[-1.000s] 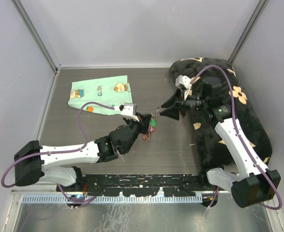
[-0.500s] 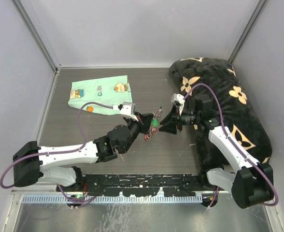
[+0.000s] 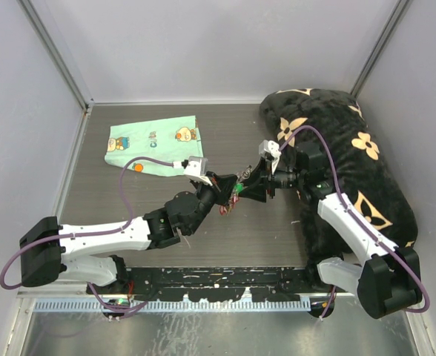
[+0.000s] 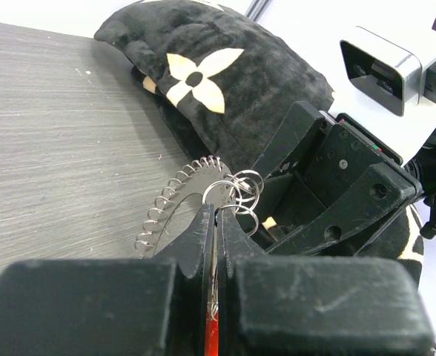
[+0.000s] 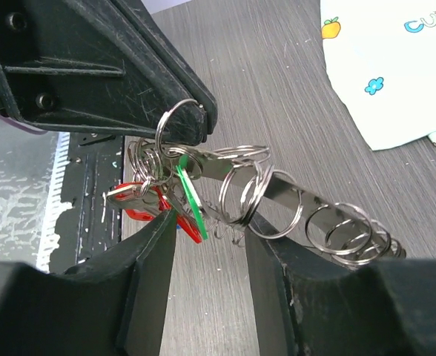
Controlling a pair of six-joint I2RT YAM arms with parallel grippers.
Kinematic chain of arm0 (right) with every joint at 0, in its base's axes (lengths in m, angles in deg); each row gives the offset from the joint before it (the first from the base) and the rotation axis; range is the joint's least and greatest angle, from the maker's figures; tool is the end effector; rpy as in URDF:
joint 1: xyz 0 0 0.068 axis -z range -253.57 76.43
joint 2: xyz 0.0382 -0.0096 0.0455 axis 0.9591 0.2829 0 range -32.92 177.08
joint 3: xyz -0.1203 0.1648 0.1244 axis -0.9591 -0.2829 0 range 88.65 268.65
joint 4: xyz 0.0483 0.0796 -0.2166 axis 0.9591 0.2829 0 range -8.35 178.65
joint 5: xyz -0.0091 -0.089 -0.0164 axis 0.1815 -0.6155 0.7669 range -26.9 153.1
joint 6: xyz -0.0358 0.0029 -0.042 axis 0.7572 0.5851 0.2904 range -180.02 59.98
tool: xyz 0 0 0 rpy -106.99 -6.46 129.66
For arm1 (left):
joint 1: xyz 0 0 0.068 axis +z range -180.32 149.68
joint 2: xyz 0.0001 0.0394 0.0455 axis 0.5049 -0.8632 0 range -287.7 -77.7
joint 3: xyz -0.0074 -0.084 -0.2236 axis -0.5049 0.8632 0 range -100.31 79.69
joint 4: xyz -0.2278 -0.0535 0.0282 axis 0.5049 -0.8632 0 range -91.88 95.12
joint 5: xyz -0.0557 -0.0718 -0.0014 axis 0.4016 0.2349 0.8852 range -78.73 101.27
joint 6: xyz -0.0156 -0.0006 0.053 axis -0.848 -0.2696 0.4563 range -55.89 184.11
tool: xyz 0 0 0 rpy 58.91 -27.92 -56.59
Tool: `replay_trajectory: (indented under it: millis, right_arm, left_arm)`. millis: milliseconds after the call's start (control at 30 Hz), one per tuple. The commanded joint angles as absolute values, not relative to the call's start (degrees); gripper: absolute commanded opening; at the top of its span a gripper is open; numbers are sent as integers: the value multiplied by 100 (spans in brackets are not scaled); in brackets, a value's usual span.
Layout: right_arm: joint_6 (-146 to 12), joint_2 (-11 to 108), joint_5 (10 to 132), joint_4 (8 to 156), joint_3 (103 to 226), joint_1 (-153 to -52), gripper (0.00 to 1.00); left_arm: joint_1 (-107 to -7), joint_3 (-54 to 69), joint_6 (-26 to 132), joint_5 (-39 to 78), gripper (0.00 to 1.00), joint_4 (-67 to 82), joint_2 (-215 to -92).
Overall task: Remove the keys from the keyring
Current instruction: Remove the key from the keyring.
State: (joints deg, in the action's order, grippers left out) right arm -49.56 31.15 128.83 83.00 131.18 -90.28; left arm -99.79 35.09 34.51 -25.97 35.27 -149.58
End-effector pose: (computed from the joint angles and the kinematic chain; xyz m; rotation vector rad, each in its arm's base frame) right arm 0.2071 0.0981 0.2606 -1.1331 1.5157 1.1850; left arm 0.1173 -0.2478 0.2899 0.0119 1.5977 -0.8754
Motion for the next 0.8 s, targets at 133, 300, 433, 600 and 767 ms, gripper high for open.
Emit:
replay_trajectory:
  millis: [133, 300, 433, 600, 767]
  right_arm:
    - [-4375, 3068, 12549, 8582, 13619, -8968, 47]
    - [-4241, 3011, 12718, 8681, 13646, -8836, 47]
    - [-4496, 3077, 12984, 8347, 13564, -8908, 47]
    - [-4449, 3108, 13172, 8234, 13470, -9124, 47]
    - [-4379, 3101, 13250, 8224, 13400, -9169, 35]
  left_arm:
    - [-9958, 3342, 3324, -2600, 0, 4106, -14798]
    - [-9958, 3372, 3309, -2579, 0, 4102, -14767]
    - [-9958, 3347, 3266, -2545, 0, 4122, -14806]
    - [-9957, 3324, 3216, -2529, 0, 4139, -14852]
    - [-9958, 3305, 3184, -2522, 0, 4148, -14869]
